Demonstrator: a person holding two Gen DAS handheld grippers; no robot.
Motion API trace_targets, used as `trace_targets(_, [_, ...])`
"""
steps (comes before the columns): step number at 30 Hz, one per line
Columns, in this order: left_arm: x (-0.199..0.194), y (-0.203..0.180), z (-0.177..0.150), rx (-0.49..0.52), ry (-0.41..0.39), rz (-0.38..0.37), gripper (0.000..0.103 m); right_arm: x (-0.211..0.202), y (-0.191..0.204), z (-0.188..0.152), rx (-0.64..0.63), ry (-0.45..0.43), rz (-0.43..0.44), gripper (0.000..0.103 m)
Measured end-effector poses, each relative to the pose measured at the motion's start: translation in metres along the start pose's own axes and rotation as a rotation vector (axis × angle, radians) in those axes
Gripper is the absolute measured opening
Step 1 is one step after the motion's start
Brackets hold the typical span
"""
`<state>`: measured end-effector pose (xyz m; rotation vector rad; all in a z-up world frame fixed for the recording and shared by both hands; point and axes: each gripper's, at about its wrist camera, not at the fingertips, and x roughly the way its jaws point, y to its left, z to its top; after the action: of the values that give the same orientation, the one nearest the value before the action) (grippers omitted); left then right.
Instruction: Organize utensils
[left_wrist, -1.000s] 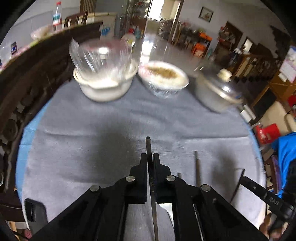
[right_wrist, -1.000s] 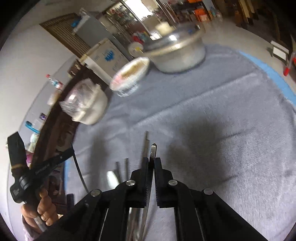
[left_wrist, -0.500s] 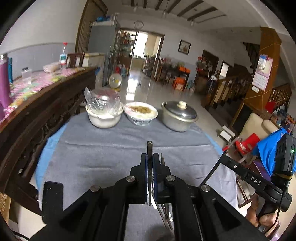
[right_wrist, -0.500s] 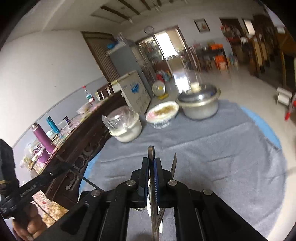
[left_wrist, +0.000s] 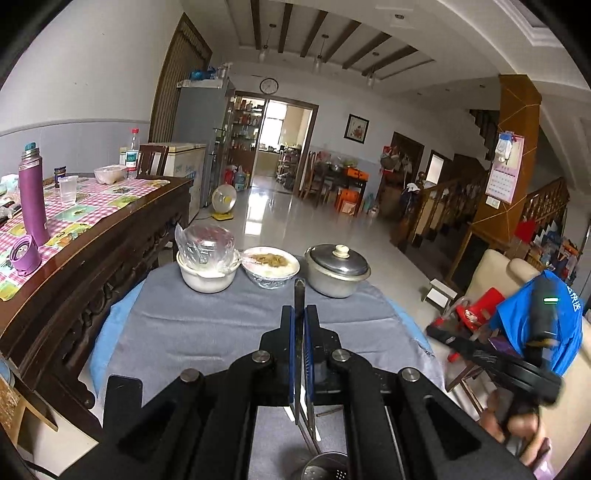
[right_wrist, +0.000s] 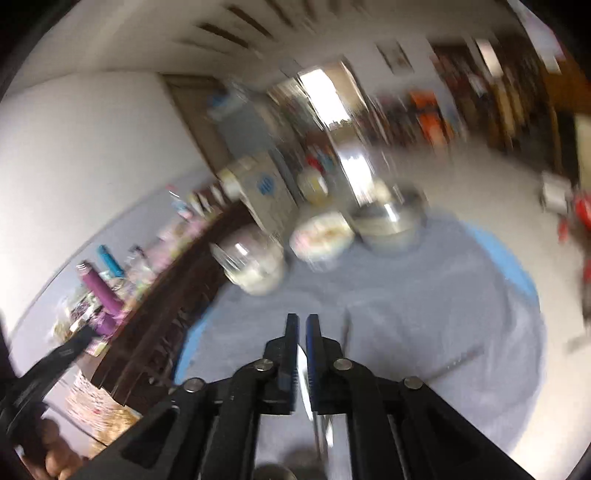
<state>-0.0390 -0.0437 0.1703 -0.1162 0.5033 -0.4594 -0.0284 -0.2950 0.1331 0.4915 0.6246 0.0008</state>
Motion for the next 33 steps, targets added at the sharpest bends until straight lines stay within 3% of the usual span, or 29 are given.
trace_targets(1, [0.0,-0.001,-0.001,-0.001,-0.001,-0.001,0.005,0.013,-0.017,0.0,0.054,0.062,-0.008,0.048])
trace_targets(3, [0.003,0.0,-0.003,-0.006,0.007,-0.011,0.005,0.036,-0.057,-0.006,0.19,0.146,-0.045,0.069])
trace_targets(5, [0.007,-0.002,-0.005,0.006,0.005,-0.01,0.005,0.061,-0.097,-0.017,0.295,0.21,-0.117,0.066])
trace_targets(7, [0.009,-0.002,-0.006,0.016,0.005,-0.008,0.005,0.09,-0.131,-0.028,0.357,0.317,-0.229,0.038])
trace_targets(8, [0.011,-0.002,-0.007,0.017,0.007,-0.015,0.005,0.101,-0.145,-0.034,0.405,0.375,-0.259,0.034])
trace_targets(14, [0.009,0.002,-0.009,0.003,-0.009,-0.056,0.005,0.135,-0.183,-0.058,0.559,0.495,-0.361,0.033])
trace_targets(21, [-0.002,0.003,-0.013,0.006,-0.039,-0.094,0.005,0.149,-0.202,-0.059,0.678,0.409,-0.505,0.034])
trace_targets(25, [-0.009,0.005,-0.017,-0.001,-0.047,-0.1,0.005,0.166,-0.189,-0.045,0.58,0.413,-0.606,0.032])
trace_targets(28, [-0.011,0.006,-0.02,-0.018,-0.037,-0.101,0.005,0.18,-0.173,-0.037,0.429,0.413,-0.691,0.016])
trace_targets(30, [-0.014,0.006,-0.02,-0.025,-0.038,-0.092,0.005,0.183,-0.167,-0.035,0.376,0.399,-0.698,0.008])
trace_targets(33, [-0.021,0.005,-0.021,-0.029,-0.041,-0.085,0.005,0.174,-0.16,-0.037,0.352,0.34,-0.625,0.007])
